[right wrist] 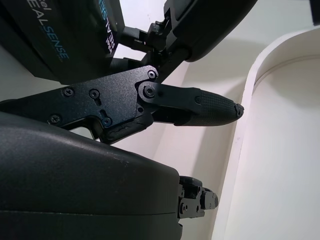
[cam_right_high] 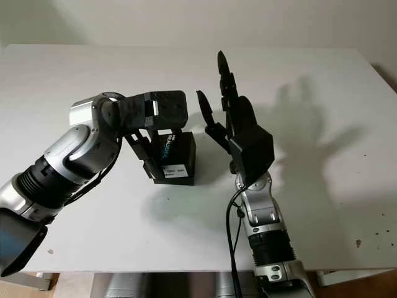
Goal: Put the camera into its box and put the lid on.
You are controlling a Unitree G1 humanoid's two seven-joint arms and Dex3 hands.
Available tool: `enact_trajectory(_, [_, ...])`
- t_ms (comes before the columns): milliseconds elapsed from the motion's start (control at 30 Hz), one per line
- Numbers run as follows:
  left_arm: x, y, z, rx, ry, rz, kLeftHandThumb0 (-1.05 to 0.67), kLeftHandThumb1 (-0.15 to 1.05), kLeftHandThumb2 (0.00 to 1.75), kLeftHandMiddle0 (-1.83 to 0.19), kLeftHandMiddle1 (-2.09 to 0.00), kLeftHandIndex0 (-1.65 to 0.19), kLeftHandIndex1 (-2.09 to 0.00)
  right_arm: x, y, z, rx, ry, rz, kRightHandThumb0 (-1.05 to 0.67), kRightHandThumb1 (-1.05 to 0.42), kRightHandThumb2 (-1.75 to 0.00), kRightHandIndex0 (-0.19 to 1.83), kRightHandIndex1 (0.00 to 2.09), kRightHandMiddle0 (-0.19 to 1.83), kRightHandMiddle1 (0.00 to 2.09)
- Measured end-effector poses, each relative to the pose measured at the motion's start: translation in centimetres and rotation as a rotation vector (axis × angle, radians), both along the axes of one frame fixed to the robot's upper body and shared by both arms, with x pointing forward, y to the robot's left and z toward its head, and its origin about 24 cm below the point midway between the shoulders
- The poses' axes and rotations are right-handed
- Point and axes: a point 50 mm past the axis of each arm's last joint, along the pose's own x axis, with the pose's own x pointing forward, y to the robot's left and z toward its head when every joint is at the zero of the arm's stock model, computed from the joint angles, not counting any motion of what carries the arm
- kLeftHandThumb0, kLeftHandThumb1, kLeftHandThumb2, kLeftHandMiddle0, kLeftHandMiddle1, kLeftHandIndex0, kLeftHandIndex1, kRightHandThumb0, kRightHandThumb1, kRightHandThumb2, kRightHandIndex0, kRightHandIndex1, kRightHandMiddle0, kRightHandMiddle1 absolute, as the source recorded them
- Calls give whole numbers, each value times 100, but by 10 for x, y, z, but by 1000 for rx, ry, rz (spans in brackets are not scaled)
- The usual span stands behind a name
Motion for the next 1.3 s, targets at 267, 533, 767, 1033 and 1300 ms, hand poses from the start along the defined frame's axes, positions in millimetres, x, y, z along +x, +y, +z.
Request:
enact_trajectory(267, [0, -1, -3, -13, -10, -5, -26, 90, 5, -1, -171, -26, -149, 0, 0, 0, 4, 2, 0, -71, -105, -53, -6, 5, 1, 5])
enact_trajectory(533, [-1, -3, -5, -8, -18, -29, -26, 91, 6, -1, -187, -21, -157, 0, 0, -1, 4, 6, 1, -71, -105, -53, -6, 5, 1, 6])
enact_trajectory(767, [-5, -9, -5, 143, 69, -114, -74, 101, 5, 4, -41, 18, -14, 0, -1, -3, 9, 19, 4, -72, -105, -52, -6, 5, 0, 5])
enact_trajectory(1033, [-7, -10, -12, 207, 144, -130, -85, 105, 7, 19, 0, 19, 0, -1, -1, -3, 9, 31, 1, -72, -105, -52, -6, 6, 1, 6])
enact_trajectory(1300, [-8, -10, -11, 207, 152, -135, -90, 105, 7, 19, 0, 19, 0, -1, -1, -3, 2, 30, 0, -71, -105, -53, -6, 5, 0, 5])
